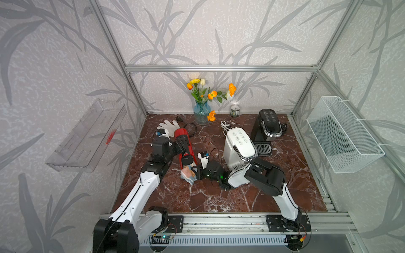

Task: Wipe the surface of a coffee machine
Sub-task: Wipe the dirt from the surface of the coffee machine.

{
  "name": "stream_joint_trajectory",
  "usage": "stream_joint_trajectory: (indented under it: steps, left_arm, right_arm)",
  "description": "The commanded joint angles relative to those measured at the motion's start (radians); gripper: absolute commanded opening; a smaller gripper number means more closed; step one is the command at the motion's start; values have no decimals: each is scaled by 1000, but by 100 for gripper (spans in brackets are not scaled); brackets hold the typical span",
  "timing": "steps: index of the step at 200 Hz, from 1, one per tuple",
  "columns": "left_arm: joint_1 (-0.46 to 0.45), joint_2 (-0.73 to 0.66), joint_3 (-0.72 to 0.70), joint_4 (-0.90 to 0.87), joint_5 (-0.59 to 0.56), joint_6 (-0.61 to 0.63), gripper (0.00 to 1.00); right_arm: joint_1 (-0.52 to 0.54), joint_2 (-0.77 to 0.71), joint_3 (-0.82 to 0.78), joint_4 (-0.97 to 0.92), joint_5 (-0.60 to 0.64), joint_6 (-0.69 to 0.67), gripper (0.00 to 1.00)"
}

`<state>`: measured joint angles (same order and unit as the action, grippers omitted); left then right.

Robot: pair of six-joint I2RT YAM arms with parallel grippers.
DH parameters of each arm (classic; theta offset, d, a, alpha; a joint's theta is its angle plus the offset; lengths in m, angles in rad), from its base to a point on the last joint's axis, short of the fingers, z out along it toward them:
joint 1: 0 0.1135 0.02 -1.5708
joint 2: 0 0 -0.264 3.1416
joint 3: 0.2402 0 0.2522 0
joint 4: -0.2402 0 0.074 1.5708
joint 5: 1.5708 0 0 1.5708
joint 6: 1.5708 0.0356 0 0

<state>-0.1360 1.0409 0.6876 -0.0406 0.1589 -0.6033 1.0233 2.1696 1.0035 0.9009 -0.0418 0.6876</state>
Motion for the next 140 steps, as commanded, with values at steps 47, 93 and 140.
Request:
stream_joint_trajectory:
  steps: [47,93,140]
  left_arm:
    - [-10,33,-27,-158,46,14,63]
    - [-10,25,-28,-163,44,14,64]
    - [-10,26,-30,-164,48,11,64]
  right_arm:
    - [-49,-167,-55,30,85,-42,0]
    - [-46,-164,34,34,44,-42,0]
    - [-49,-55,148,-11,53,-42,0]
